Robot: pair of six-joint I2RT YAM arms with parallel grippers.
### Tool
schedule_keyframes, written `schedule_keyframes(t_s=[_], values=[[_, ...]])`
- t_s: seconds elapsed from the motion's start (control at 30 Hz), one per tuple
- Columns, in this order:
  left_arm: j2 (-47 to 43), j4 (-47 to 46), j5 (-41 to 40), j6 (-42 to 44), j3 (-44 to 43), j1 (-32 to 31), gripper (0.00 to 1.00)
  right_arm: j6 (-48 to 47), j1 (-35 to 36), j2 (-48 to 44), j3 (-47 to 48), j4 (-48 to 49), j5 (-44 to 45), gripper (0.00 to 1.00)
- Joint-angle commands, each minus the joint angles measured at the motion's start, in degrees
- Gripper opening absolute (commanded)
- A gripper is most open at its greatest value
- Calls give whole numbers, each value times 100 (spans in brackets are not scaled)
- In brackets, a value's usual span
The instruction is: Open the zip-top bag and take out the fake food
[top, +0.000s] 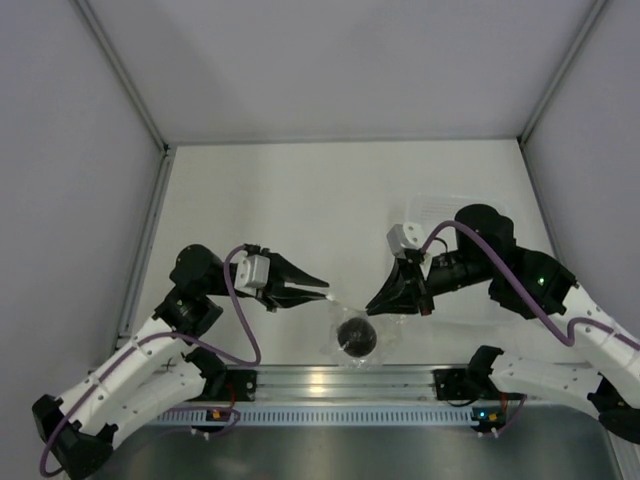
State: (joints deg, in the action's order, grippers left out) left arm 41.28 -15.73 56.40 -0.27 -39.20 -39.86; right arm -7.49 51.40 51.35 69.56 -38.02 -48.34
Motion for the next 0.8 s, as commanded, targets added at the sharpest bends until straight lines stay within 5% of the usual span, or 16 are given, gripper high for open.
schedule_keyframes(t_s=[0.0, 0.37, 0.77], values=[[-58, -351, 468, -157, -123, -5, 28, -104, 99, -46, 260, 58, -229, 0], [-67, -704, 706, -623, -70, -13, 47, -183, 90, 50, 242, 23, -53, 0], [284, -879, 750, -922, -299, -110, 39, -192, 99, 50, 242, 119, -53, 0]])
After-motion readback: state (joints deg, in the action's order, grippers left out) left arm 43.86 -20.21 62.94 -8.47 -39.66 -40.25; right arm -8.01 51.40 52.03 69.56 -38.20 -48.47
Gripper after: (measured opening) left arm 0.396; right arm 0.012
